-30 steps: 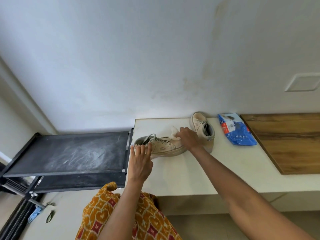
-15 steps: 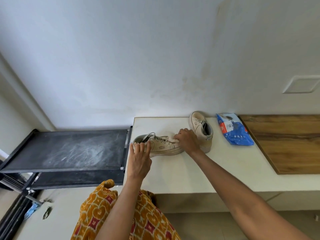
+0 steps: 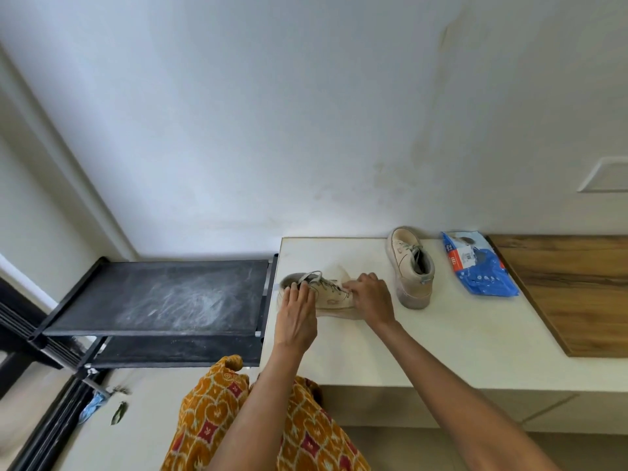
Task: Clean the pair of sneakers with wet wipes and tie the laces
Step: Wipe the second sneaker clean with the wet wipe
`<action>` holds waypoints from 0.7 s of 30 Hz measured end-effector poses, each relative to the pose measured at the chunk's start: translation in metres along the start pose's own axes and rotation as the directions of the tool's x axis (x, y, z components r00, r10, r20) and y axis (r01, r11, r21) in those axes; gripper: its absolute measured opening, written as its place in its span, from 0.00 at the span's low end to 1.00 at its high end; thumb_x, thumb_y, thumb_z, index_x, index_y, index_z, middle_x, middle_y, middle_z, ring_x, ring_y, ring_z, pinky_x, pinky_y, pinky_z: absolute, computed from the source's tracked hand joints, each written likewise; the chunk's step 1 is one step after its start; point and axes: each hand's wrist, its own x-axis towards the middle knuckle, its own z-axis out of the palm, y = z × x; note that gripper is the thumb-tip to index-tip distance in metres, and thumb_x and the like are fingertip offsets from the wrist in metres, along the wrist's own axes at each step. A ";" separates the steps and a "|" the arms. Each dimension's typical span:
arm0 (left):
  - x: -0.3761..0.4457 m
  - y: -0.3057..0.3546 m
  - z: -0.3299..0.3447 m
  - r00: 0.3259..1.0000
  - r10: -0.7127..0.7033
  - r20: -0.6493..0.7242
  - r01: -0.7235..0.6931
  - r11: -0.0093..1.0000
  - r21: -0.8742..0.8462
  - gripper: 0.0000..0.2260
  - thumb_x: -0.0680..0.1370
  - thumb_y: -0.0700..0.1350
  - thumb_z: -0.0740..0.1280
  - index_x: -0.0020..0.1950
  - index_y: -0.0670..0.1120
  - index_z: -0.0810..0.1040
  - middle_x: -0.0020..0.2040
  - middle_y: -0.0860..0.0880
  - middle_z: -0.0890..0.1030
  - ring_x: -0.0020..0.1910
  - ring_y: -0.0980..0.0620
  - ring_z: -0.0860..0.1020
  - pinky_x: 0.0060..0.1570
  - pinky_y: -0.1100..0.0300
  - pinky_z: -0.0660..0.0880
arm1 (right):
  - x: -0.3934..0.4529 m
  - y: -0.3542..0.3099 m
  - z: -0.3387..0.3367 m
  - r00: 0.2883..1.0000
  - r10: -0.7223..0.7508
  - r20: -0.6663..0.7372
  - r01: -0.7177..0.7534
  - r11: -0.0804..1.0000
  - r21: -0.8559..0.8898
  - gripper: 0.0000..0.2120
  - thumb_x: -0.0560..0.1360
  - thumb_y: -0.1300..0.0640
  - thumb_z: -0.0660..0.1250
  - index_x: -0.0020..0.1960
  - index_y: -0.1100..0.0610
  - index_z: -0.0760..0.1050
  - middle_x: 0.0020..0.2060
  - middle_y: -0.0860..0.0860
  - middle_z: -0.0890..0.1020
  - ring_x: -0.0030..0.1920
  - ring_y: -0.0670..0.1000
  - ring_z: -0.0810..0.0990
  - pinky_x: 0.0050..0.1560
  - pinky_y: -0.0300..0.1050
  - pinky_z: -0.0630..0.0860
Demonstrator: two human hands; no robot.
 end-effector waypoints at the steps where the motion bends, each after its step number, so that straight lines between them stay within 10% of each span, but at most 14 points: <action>1: 0.000 0.001 -0.001 1.000 0.001 -0.009 -0.001 1.000 -0.017 0.22 0.79 0.41 0.54 0.73 0.41 0.57 0.71 0.41 0.62 0.71 0.42 0.60 0.74 0.50 0.53 | -0.006 0.003 -0.001 1.000 -0.012 -0.021 0.012 1.000 -0.013 0.13 0.68 0.64 0.73 0.47 0.49 0.84 0.35 0.52 0.81 0.40 0.57 0.78 0.37 0.46 0.71; 7: -0.016 0.002 -0.005 0.999 0.027 0.047 -0.026 0.999 -0.040 0.25 0.80 0.43 0.53 0.76 0.39 0.52 0.76 0.40 0.55 0.76 0.42 0.51 0.75 0.51 0.44 | -0.051 0.030 -0.023 0.973 -0.218 -0.072 0.201 0.961 -0.190 0.09 0.62 0.58 0.76 0.38 0.45 0.82 0.29 0.46 0.77 0.35 0.51 0.76 0.39 0.45 0.66; 13: -0.021 0.011 -0.021 0.984 -0.027 0.175 0.051 0.990 -0.133 0.30 0.79 0.47 0.55 0.77 0.42 0.46 0.78 0.43 0.47 0.77 0.46 0.43 0.75 0.52 0.41 | -0.036 0.013 -0.048 0.975 0.201 -0.098 -0.203 0.979 -0.015 0.06 0.72 0.57 0.67 0.44 0.49 0.83 0.39 0.52 0.82 0.45 0.57 0.77 0.45 0.50 0.69; 21: -0.021 0.012 -0.017 0.981 -0.042 0.187 0.062 0.993 -0.102 0.32 0.78 0.49 0.56 0.77 0.46 0.42 0.78 0.43 0.45 0.76 0.45 0.42 0.75 0.51 0.41 | -0.028 -0.026 -0.017 0.979 0.164 0.124 -0.183 0.971 0.155 0.11 0.78 0.51 0.62 0.56 0.50 0.80 0.50 0.51 0.82 0.54 0.56 0.74 0.50 0.49 0.68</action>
